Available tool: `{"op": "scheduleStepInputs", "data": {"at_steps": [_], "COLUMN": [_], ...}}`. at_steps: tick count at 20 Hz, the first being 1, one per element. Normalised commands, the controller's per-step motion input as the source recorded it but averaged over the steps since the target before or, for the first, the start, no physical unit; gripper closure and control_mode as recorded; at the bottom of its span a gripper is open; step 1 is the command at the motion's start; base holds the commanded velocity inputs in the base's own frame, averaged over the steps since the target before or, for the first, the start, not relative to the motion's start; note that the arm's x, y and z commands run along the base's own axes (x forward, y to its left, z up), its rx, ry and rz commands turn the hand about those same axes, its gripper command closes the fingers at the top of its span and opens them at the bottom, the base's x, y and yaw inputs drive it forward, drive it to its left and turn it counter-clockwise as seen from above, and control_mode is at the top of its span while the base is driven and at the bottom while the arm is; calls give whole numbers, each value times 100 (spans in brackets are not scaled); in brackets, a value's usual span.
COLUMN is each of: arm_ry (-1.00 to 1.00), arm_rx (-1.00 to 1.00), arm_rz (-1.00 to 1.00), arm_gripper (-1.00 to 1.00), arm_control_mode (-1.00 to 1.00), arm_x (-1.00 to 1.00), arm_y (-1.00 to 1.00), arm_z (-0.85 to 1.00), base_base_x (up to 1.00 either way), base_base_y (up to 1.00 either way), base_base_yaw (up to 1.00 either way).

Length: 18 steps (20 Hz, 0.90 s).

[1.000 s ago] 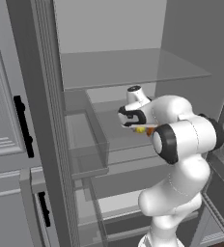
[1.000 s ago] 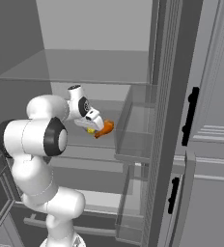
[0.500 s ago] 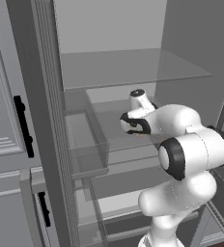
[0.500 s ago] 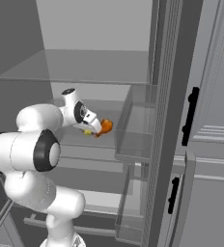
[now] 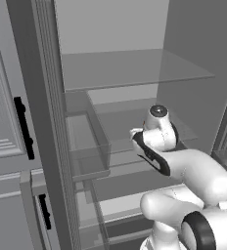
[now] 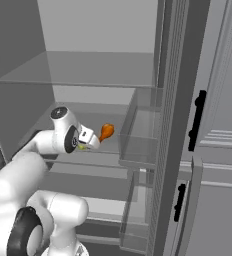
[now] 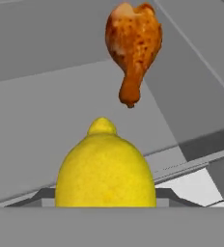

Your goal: Place one lemon and one chicken drumstick in each tupperware on the nearby counter, to pack two identical lunches.

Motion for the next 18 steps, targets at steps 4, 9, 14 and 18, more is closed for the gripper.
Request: {"op": "scheduleStepInputs", "data": {"at_steps": [4,9,14,18], "arm_ry": [-1,0,0,0], "arm_rx": [0,0,0,0], "arm_rz": [16,25,22,7], "arm_gripper": [100,100,100,100], "arm_control_mode": [-100,-100,-100,-100], "arm_x": [-100,-96,-96,-96], "arm_y": [0,0,9,8], "arm_z": [96,83,91,89], "base_base_x": [0,0,0,0], "base_base_y": [0,0,0,0], "base_base_yaw": [0,0,0,0]}}
